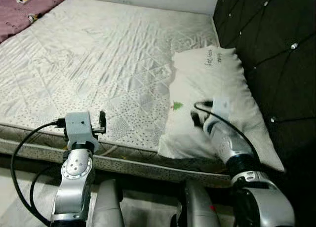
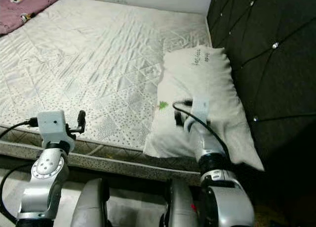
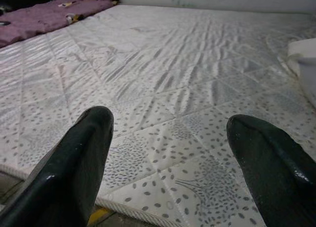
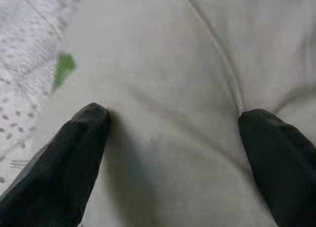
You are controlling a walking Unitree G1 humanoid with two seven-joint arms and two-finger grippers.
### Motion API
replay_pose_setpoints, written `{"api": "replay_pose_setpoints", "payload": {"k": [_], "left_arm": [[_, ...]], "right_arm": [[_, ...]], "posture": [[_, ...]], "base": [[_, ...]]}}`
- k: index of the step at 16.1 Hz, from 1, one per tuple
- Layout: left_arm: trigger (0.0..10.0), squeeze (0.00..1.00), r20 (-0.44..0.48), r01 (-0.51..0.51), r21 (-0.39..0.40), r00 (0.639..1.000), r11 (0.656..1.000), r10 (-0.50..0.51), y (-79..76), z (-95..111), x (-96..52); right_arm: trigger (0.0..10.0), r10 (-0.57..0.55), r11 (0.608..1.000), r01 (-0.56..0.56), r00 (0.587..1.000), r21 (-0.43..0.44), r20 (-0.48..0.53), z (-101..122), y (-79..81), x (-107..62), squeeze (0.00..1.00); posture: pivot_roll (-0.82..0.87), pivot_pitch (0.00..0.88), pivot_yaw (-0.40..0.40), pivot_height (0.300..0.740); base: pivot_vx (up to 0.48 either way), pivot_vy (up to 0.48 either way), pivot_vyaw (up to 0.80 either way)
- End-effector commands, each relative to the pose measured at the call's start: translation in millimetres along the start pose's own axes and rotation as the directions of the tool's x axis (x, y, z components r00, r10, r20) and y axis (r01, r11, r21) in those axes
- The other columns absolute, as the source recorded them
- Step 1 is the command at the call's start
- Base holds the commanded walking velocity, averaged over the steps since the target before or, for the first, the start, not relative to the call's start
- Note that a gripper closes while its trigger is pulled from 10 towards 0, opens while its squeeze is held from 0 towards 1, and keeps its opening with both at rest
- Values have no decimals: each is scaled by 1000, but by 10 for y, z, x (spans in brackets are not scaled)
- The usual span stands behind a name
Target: Clean up the room
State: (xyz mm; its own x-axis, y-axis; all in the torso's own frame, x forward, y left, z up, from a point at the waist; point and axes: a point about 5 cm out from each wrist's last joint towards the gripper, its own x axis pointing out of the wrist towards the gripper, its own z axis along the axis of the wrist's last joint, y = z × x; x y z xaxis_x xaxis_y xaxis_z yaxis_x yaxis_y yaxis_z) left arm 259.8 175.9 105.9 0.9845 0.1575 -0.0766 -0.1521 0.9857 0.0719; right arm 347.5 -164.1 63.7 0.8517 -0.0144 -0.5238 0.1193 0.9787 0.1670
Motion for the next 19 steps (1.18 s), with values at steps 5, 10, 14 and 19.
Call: {"api": "replay_pose_setpoints", "payload": {"k": [5,10,14,19], "left_arm": [[10000,0,4,-4,10,1000,1000,4,1,38,65],[10000,0,53,14,6,998,1000,-15,-62,144,217],[10000,0,159,0,2,987,1000,0,-52,340,355],[10000,0,233,-28,-35,972,999,36,2,429,437]], "right_arm": [[10000,-168,982,176,980,72,-103,-261,-593,-50,1000],[10000,81,993,-108,926,56,368,503,-191,-134,1000],[10000,262,965,-232,808,-123,528,779,328,-303,0],[10000,276,959,-252,737,-128,617,738,470,-466,0]], "posture": [[143,0,-63,582],[110,0,-37,582],[102,0,-39,582],[83,0,-29,612]], "base": [[0,0,0],[0,0,0],[0,0,0],[0,0,0]]}}
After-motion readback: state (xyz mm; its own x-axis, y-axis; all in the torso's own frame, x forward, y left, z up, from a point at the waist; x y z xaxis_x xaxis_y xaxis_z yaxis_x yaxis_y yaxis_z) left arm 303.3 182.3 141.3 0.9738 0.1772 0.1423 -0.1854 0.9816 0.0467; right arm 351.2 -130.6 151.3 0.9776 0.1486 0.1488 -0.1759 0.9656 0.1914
